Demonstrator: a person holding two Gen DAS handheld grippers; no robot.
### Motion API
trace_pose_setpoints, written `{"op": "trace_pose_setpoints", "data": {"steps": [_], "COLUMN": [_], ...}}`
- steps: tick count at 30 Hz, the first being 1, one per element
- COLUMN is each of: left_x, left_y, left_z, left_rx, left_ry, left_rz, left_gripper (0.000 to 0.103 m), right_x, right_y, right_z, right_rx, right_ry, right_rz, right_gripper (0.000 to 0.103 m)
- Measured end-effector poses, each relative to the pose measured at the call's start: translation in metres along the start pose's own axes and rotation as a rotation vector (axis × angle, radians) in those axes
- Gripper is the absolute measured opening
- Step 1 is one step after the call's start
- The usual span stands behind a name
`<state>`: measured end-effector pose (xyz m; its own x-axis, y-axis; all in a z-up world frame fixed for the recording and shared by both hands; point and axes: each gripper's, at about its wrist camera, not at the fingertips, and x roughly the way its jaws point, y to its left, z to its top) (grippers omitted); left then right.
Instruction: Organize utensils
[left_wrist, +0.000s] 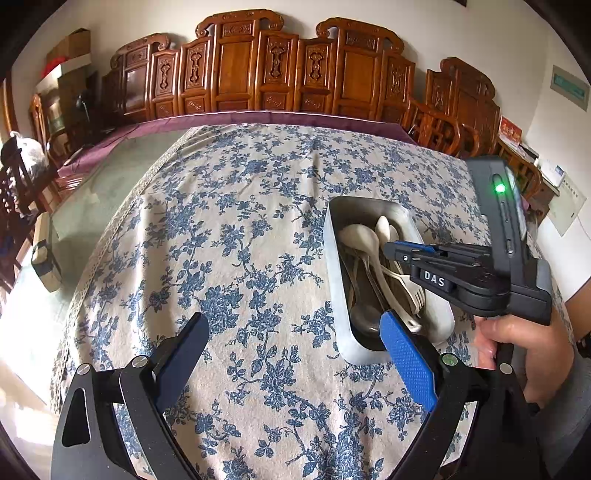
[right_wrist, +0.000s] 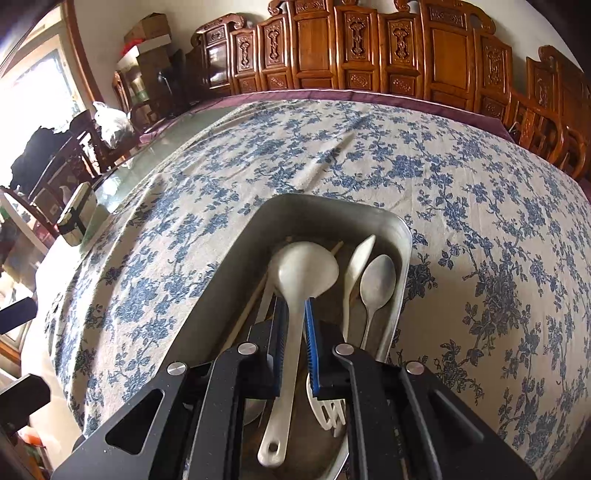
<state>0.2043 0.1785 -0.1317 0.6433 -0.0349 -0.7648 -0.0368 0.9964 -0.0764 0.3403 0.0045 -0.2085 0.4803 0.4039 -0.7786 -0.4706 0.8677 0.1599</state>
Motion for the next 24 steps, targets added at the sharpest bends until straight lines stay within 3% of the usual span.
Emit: {"op": "trace_pose_setpoints", "data": {"steps": [10,13,15,24], "left_x": [-0.01,-0.016,-0.019,-0.031], "left_y": [-0.017,-0.028,-0.036,-0.086], "left_z": [0.0,0.0,0.0,-0.009], "left_rx": [0.01,0.017,0.021,0.03], "left_ry": [-0.03,-0.043,-0.046,-0.05], "left_rz": [-0.003,-0.009,-0.013,-0.028], "left_gripper": [0.095,0.095,0.095,0.095], "right_x": [-0.071,-0.103,-0.118,-0.2], "right_y": [-0.007,-0.019,-0.025,-0.063], "right_z": [-0.023,-0.039,-0.047,-0.094], "right_rx": [-0.046,-0.035,-0.028,0.038], "right_ry": [-0.103,-0.136,-0.148,-0.232], "right_rz": [-0.009,-0.012,-0.026,-0.132], "right_gripper": [0.013,0.021,0.028,0.085]}}
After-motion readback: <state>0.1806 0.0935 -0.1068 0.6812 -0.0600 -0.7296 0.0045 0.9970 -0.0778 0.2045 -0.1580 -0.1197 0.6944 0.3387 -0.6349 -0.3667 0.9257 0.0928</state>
